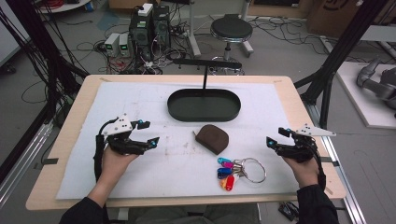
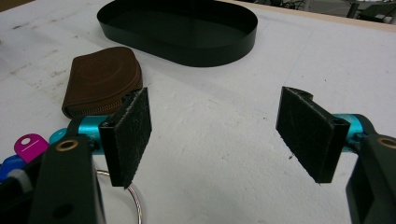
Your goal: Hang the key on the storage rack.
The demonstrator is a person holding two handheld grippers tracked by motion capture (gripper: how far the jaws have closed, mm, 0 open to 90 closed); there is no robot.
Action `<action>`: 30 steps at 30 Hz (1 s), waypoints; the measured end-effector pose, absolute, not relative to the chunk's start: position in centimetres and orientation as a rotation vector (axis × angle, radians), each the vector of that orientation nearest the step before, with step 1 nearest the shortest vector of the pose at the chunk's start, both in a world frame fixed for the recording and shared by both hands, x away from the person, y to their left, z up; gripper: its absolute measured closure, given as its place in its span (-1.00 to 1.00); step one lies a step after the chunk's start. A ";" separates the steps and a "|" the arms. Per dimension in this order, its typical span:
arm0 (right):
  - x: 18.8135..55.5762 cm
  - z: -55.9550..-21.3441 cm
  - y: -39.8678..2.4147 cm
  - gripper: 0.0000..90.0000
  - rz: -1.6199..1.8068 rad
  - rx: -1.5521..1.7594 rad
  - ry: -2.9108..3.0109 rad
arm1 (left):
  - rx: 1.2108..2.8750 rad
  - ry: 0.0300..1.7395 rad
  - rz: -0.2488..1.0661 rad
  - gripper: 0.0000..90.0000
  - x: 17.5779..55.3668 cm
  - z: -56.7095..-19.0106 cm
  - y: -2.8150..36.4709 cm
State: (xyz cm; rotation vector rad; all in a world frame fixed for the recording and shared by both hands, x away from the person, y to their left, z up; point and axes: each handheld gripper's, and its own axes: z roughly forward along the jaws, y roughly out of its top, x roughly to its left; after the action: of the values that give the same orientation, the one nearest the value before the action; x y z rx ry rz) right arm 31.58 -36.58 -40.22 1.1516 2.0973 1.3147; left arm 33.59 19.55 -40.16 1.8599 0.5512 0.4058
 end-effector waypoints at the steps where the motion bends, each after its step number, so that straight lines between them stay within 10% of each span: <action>1: 31.6 -40.2 -36.6 -0.39 1.315 1.156 2.095 | 1.856 0.554 0.405 -0.40 33.6 -40.2 19.6; 30: 24.3 -40.8 -35.5 0.08 1.172 1.327 2.121 | 1.828 0.573 0.441 -0.40 33.7 -39.8 19.7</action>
State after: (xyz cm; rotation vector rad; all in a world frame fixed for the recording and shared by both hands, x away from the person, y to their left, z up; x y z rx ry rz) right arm 24.30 -35.55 -40.79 1.3269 2.1214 1.1722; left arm 33.67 19.70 -39.77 1.8282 0.5731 0.4414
